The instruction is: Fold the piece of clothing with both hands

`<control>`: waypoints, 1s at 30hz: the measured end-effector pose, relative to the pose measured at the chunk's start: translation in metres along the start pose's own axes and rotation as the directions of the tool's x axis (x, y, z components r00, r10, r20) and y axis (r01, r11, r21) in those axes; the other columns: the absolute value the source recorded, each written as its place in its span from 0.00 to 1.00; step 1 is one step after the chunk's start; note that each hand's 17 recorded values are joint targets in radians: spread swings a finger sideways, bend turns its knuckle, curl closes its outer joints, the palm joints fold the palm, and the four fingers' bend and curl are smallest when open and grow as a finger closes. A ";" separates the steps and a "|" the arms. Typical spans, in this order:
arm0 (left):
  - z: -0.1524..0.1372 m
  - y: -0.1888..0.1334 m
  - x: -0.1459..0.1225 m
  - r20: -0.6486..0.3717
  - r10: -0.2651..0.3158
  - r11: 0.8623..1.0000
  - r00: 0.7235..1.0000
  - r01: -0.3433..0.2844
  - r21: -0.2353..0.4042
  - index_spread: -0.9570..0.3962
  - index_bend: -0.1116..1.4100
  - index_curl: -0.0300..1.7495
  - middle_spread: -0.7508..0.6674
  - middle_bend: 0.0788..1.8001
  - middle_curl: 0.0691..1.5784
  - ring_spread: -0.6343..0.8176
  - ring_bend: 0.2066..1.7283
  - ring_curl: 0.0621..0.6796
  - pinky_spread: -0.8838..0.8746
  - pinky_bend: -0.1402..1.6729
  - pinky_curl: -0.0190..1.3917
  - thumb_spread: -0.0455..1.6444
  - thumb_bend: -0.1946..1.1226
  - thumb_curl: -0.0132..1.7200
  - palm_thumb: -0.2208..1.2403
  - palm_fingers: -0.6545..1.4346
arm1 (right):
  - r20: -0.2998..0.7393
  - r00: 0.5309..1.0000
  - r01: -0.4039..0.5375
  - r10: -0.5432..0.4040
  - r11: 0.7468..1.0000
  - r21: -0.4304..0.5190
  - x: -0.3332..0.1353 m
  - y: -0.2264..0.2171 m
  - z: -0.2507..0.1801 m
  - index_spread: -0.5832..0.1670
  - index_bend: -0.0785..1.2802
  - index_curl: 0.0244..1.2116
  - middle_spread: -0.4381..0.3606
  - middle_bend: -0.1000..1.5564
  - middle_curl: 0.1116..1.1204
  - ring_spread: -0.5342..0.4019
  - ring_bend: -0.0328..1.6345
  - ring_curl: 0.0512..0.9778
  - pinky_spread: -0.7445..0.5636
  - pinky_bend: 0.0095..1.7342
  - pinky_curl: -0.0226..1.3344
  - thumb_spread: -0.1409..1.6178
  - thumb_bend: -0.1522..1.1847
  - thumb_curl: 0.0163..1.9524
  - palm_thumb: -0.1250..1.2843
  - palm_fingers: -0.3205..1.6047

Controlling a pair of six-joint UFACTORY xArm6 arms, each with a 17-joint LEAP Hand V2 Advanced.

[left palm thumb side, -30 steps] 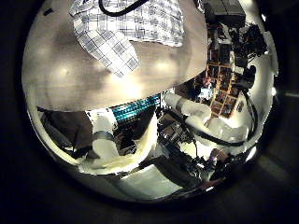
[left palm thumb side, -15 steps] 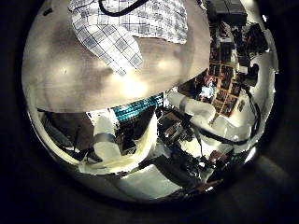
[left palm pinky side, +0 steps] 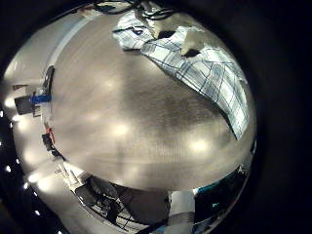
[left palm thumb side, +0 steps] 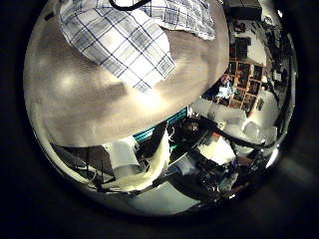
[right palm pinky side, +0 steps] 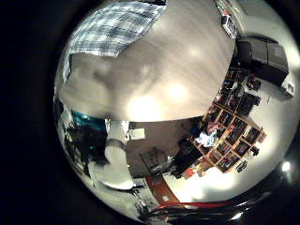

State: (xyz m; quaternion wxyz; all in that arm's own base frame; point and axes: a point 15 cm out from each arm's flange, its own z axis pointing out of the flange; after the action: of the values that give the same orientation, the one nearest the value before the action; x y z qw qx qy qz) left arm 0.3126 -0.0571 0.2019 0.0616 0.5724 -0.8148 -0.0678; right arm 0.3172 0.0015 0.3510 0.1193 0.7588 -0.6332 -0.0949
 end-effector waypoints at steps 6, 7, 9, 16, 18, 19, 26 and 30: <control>0.019 -0.010 0.010 -0.003 0.033 0.998 0.999 -0.033 -0.049 0.74 0.18 0.20 0.76 0.06 0.16 0.74 0.30 0.25 0.73 0.30 0.29 0.58 0.12 0.19 0.27 0.33 | 0.002 1.000 -0.001 0.001 1.000 -0.001 0.000 -0.003 0.002 0.27 0.18 0.23 0.52 0.20 0.26 0.68 0.28 0.18 0.88 0.24 0.21 0.74 0.10 0.11 0.11 0.30; 0.021 -0.013 0.012 -0.002 0.038 0.998 0.999 -0.038 -0.056 0.74 0.18 0.20 0.76 0.06 0.16 0.74 0.30 0.25 0.74 0.30 0.29 0.57 0.12 0.19 0.27 0.33 | 0.001 1.000 -0.001 0.001 1.000 0.000 0.000 -0.003 0.002 0.27 0.18 0.23 0.52 0.20 0.26 0.68 0.28 0.19 0.88 0.24 0.21 0.74 0.10 0.11 0.11 0.30; 0.023 -0.017 0.016 0.000 0.046 0.997 0.999 -0.046 -0.064 0.75 0.18 0.20 0.76 0.06 0.16 0.74 0.30 0.25 0.74 0.30 0.28 0.57 0.12 0.19 0.27 0.33 | 0.003 1.000 0.000 0.000 1.000 0.000 -0.001 -0.003 0.002 0.28 0.18 0.23 0.52 0.20 0.26 0.68 0.28 0.19 0.89 0.24 0.21 0.74 0.10 0.11 0.11 0.30; 0.036 -0.023 0.025 0.009 0.039 0.994 0.999 -0.038 -0.103 0.76 0.22 0.22 0.68 0.14 0.19 0.73 0.26 0.21 0.73 0.23 0.25 0.56 0.13 0.20 0.30 0.42 | 0.012 1.000 0.003 -0.003 1.000 -0.003 -0.003 -0.004 0.003 0.28 0.18 0.23 0.53 0.20 0.25 0.68 0.28 0.19 0.88 0.23 0.21 0.74 0.10 0.11 0.11 0.30; 0.037 -0.025 0.025 0.017 0.036 0.994 0.999 -0.034 -0.108 0.74 0.23 0.23 0.62 0.20 0.22 0.70 0.24 0.19 0.72 0.20 0.24 0.56 0.13 0.20 0.32 0.46 | 0.013 1.000 0.002 -0.002 1.000 -0.003 -0.002 -0.004 0.003 0.28 0.18 0.22 0.53 0.20 0.25 0.68 0.28 0.19 0.88 0.23 0.21 0.74 0.10 0.11 0.11 0.30; 0.038 -0.026 0.025 0.022 0.034 0.993 0.999 -0.031 -0.110 0.72 0.24 0.24 0.59 0.25 0.23 0.65 0.24 0.18 0.70 0.17 0.22 0.57 0.14 0.20 0.34 0.50 | 0.013 1.000 0.002 -0.002 1.000 -0.002 -0.002 -0.004 0.003 0.28 0.18 0.22 0.53 0.20 0.25 0.68 0.28 0.19 0.88 0.23 0.21 0.74 0.10 0.11 0.11 0.30; 0.032 -0.037 0.025 0.042 0.011 0.998 0.999 -0.008 -0.069 0.56 0.32 0.32 0.39 0.47 0.38 0.26 0.50 0.39 0.45 0.28 0.24 0.63 0.21 0.23 0.57 0.80 | 0.013 1.000 0.003 -0.003 1.000 -0.006 -0.002 -0.005 0.004 0.28 0.18 0.22 0.53 0.20 0.25 0.68 0.28 0.19 0.88 0.23 0.21 0.74 0.10 0.11 0.11 0.30; 0.019 -0.045 0.024 0.048 0.008 1.000 0.999 -0.006 -0.024 0.47 0.34 0.37 0.31 0.49 0.45 0.16 0.60 0.54 0.31 0.43 0.32 0.66 0.23 0.25 0.66 0.83 | 0.013 1.000 0.008 -0.008 1.000 -0.007 -0.002 -0.005 0.005 0.28 0.18 0.22 0.53 0.20 0.25 0.68 0.28 0.19 0.88 0.23 0.21 0.74 0.10 0.11 0.11 0.30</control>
State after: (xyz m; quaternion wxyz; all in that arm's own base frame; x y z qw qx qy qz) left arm 0.3426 -0.0934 0.1753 0.0491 0.5670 -0.8172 -0.0910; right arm 0.3204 0.0043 0.3448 0.1173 0.7602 -0.6308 -0.1025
